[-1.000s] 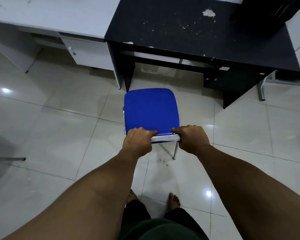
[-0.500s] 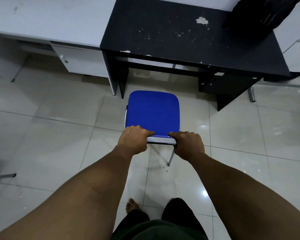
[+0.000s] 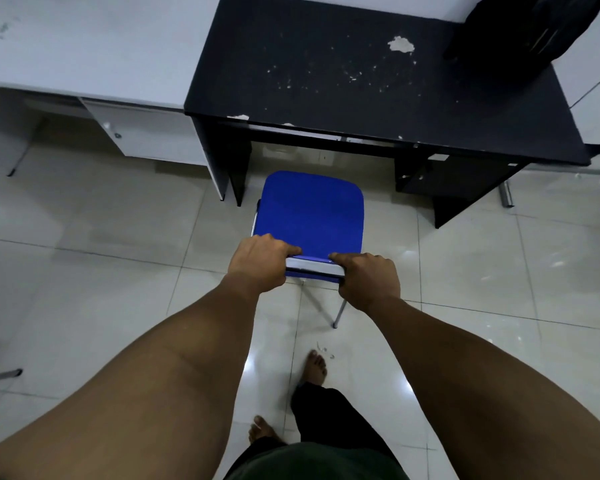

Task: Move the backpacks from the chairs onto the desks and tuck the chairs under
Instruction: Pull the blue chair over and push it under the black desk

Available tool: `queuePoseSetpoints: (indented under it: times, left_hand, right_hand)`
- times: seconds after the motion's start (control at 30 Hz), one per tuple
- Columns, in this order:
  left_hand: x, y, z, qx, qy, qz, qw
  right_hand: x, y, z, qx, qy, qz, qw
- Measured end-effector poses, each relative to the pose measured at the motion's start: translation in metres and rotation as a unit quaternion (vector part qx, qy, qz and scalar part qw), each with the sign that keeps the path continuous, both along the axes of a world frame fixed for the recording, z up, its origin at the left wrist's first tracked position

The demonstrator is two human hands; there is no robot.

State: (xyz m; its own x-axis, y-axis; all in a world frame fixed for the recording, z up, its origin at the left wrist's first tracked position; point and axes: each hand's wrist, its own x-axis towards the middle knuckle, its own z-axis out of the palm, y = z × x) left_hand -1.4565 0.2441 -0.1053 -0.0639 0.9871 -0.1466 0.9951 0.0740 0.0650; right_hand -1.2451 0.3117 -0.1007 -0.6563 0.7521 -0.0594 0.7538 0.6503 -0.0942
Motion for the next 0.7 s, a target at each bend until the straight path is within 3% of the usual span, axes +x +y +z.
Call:
queuePoseSetpoints:
  times: [0.33, 0.7]
  left_hand:
    - [-0.008, 0.062, 0.001, -0.003, -0.004, 0.034, 0.999]
    - [-0.017, 0.134, 0.000, 0.000, -0.010, 0.058, 0.998]
  right_hand:
    - [-0.013, 0.072, -0.001, -0.010, -0.045, 0.028, 0.999]
    - [-0.025, 0.152, -0.004, 0.005, -0.025, 0.046, 0.999]
